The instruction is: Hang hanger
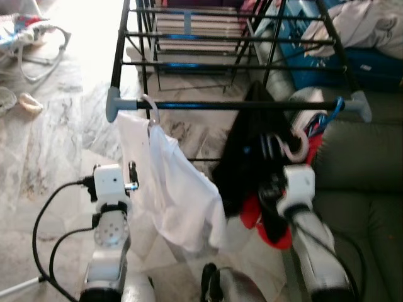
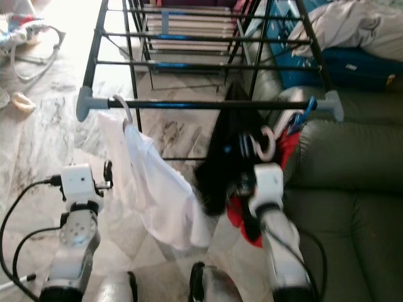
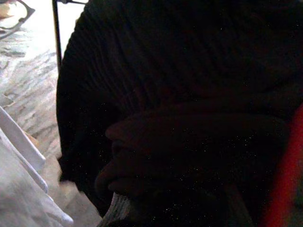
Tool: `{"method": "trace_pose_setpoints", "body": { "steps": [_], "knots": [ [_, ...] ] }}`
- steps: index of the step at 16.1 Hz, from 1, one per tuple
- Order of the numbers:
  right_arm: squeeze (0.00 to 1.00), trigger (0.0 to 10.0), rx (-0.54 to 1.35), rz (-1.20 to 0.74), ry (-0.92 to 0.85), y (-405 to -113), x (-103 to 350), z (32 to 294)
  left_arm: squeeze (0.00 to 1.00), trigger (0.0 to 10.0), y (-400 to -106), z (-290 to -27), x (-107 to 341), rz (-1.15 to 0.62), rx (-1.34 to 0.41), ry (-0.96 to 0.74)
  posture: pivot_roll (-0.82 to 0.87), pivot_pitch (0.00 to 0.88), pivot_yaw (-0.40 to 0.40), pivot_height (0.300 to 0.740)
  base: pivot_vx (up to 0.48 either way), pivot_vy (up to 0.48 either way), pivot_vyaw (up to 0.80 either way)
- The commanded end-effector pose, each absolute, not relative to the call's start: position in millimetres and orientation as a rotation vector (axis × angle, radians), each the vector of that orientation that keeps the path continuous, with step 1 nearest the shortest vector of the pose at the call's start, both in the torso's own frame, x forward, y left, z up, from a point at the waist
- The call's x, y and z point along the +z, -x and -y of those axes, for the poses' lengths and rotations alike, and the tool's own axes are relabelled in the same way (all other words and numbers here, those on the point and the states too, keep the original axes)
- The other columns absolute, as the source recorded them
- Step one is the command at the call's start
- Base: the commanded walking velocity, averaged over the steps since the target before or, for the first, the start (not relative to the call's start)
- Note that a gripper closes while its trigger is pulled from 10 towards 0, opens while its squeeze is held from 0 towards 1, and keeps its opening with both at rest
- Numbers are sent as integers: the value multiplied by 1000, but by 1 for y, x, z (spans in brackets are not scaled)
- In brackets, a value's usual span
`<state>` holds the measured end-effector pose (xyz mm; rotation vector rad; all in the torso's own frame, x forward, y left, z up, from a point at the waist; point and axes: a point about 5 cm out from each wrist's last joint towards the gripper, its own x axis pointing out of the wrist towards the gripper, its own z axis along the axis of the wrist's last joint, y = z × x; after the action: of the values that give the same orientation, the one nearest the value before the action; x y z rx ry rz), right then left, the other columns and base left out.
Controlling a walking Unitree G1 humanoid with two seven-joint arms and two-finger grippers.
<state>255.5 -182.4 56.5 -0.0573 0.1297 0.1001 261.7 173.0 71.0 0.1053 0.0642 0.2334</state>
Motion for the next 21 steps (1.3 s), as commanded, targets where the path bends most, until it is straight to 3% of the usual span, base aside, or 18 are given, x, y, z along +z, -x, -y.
{"method": "trace_pose_setpoints", "body": {
  "steps": [1, 6, 8, 10, 14, 21],
  "knots": [
    [0, 10000, 95, -59, 69, -257, 70, 183, 0, 10000, -261, -175, 68, -82, 226, -99, 15, 165, -51, 740, 0, 0, 0],
    [0, 10000, 108, -47, 148, -332, 105, 166, 0, 10000, -257, -178, 68, -92, 229, -79, 70, 161, -68, 740, 0, 49, 0],
    [0, 10000, 51, -202, 121, -347, 96, 176, 0, 10000, -255, -180, 67, -98, 237, -81, 81, 164, -72, 740, 0, 309, 0],
    [0, 10000, -25, -348, 41, -347, 79, 189, 0, 10000, -254, -179, 66, -100, 235, -81, 81, 167, -72, 740, 0, 368, 0],
    [0, 10000, -12, -535, -73, -328, 40, 186, 0, 10000, -255, -179, 67, -105, 224, -90, 73, 173, -61, 740, 0, 278, 0],
    [0, 10000, -10, -541, -71, -330, 38, 189, 0, 10000, -255, -177, 66, -111, 220, -95, 73, 171, -64, 740, 0, 0, 0]
  ]
}}
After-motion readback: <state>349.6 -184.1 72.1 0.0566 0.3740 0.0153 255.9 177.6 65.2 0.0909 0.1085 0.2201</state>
